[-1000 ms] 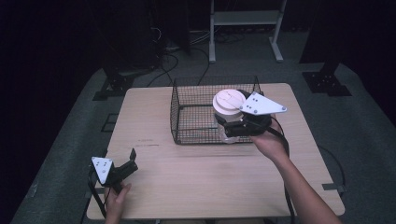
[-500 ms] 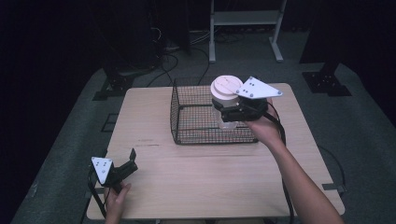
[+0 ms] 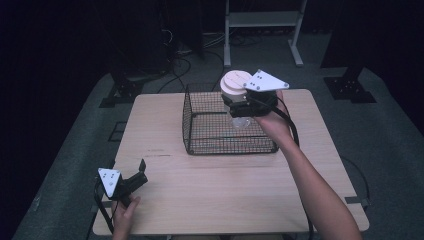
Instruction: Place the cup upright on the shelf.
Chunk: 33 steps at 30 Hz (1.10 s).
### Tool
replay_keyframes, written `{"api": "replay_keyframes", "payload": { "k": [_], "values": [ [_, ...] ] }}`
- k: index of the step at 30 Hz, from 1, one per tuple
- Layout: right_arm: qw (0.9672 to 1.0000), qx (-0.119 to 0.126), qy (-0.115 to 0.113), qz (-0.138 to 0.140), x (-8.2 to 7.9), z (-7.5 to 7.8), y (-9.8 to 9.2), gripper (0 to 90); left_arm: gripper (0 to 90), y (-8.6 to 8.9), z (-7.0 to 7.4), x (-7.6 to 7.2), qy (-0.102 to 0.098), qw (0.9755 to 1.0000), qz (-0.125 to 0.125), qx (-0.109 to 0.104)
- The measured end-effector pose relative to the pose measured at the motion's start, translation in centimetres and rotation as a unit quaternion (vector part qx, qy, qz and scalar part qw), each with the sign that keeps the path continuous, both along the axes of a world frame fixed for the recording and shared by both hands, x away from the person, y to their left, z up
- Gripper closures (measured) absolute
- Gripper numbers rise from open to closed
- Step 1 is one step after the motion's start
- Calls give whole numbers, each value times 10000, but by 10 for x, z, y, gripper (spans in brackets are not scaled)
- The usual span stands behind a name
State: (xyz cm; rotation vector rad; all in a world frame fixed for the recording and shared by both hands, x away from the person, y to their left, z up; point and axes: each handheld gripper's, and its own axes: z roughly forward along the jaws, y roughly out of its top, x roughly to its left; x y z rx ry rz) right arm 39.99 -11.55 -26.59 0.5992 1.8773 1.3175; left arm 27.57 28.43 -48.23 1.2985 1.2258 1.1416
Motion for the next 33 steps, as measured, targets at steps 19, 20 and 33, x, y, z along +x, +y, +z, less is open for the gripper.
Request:
{"api": "replay_keyframes", "payload": {
  "k": [19,20,33],
  "values": [
    [9995,50,316,-46,45,-36,22,39,0,0,0,0,-2,10000,-11,-16],
    [9993,60,360,-54,48,-39,23,39,0,0,0,0,-6,10000,-15,-14],
    [9981,106,579,-184,69,-65,28,39,0,1,0,0,-2,10000,-4,-51]
  ]
}}
